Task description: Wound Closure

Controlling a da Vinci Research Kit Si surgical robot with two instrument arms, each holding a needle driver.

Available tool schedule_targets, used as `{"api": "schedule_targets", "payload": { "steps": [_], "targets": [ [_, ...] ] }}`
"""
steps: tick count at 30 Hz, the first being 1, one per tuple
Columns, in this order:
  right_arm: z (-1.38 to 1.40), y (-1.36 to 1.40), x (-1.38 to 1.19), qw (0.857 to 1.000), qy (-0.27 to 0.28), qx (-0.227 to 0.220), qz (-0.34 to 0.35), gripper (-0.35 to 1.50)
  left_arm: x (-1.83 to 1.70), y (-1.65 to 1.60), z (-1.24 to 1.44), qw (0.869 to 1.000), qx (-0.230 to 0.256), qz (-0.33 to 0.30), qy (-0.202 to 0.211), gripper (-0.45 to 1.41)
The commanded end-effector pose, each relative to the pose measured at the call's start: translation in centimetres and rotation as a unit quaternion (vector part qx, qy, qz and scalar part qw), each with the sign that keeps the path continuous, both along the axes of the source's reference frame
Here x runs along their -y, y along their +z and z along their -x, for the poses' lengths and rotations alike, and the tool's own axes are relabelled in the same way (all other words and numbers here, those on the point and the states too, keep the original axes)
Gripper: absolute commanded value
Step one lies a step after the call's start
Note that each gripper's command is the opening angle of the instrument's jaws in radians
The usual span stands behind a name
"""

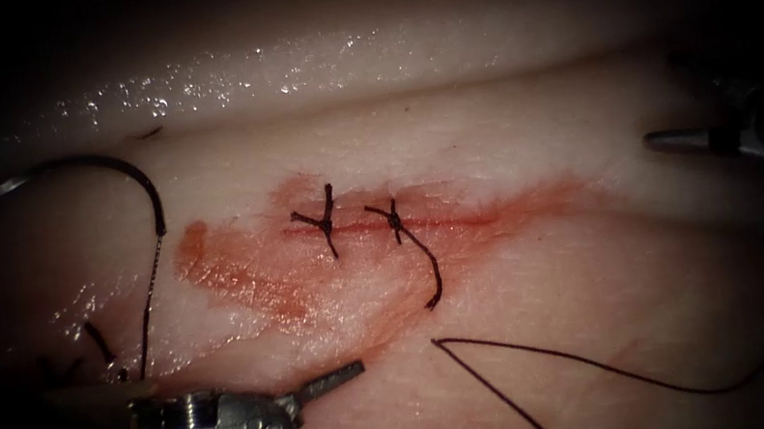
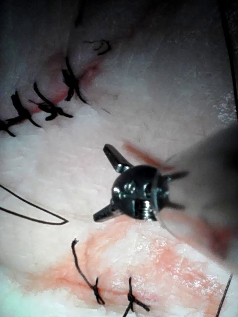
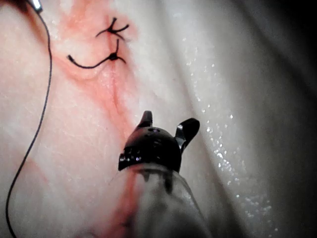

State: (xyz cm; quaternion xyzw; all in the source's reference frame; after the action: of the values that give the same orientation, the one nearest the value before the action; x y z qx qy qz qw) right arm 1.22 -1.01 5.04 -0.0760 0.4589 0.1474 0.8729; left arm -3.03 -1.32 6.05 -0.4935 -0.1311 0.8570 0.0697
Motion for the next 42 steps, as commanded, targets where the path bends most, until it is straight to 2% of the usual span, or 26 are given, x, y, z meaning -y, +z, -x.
{"api": "schedule_targets", "payload": {
  "steps": [1, 2, 3, 4, 6, 8, 11, 16, 20, 34, 42],
  "targets": [
    [-0.25, 0.04, 0.04, 1.0, -0.001, -0.008, 0.001, 1.26, -0.06, 0.0, 0.06, 1.0, 0.007, 0.009, -0.006, 0.83],
    [-0.38, 0.06, 0.07, 1.0, -0.002, -0.012, 0.004, 1.26, -0.21, -0.07, 0.08, 0.999, 0.012, 0.029, -0.017, 0.67],
    [-0.38, 0.06, 0.07, 1.0, -0.002, -0.012, 0.004, 1.26, -0.21, -0.07, 0.08, 0.999, 0.012, 0.029, -0.017, 0.67],
    [-0.48, 0.09, 0.1, 1.0, -0.001, -0.011, 0.008, 1.26, -0.37, -0.1, 0.13, 0.998, 0.007, 0.052, -0.029, 0.51],
    [-0.55, 0.12, 0.12, 1.0, -0.001, -0.015, 0.009, 1.26, -0.43, -0.08, 0.16, 0.997, 0.001, 0.064, -0.031, 0.44],
    [-0.69, 0.19, 0.16, 1.0, -0.002, -0.022, 0.013, 1.26, -0.57, 0.08, 0.3, 0.991, -0.031, 0.122, -0.036, 0.37],
    [-0.75, 0.23, 0.18, 0.999, -0.005, -0.028, 0.015, 1.26, -0.59, 0.25, 0.39, 0.988, -0.049, 0.143, -0.042, 0.37],
    [-0.83, 0.31, 0.21, 0.999, -0.011, -0.038, 0.019, 1.26, -0.54, 0.72, 0.48, 0.985, -0.061, 0.16, -0.017, 0.37],
    [-0.85, 0.32, 0.23, 0.999, -0.013, -0.039, 0.019, 1.26, -0.51, 0.92, 0.49, 0.985, -0.056, 0.162, -0.002, 0.37],
    [-0.86, 0.39, 0.26, 0.999, -0.013, -0.041, 0.024, 1.26, -0.45, 0.86, 0.64, 0.983, -0.033, 0.178, 0.031, 0.42],
    [-0.87, 0.48, 0.31, 0.999, -0.019, -0.038, 0.028, 1.26, -0.45, 0.87, 0.63, 0.983, -0.04, 0.173, 0.045, 0.47]
  ]
}}
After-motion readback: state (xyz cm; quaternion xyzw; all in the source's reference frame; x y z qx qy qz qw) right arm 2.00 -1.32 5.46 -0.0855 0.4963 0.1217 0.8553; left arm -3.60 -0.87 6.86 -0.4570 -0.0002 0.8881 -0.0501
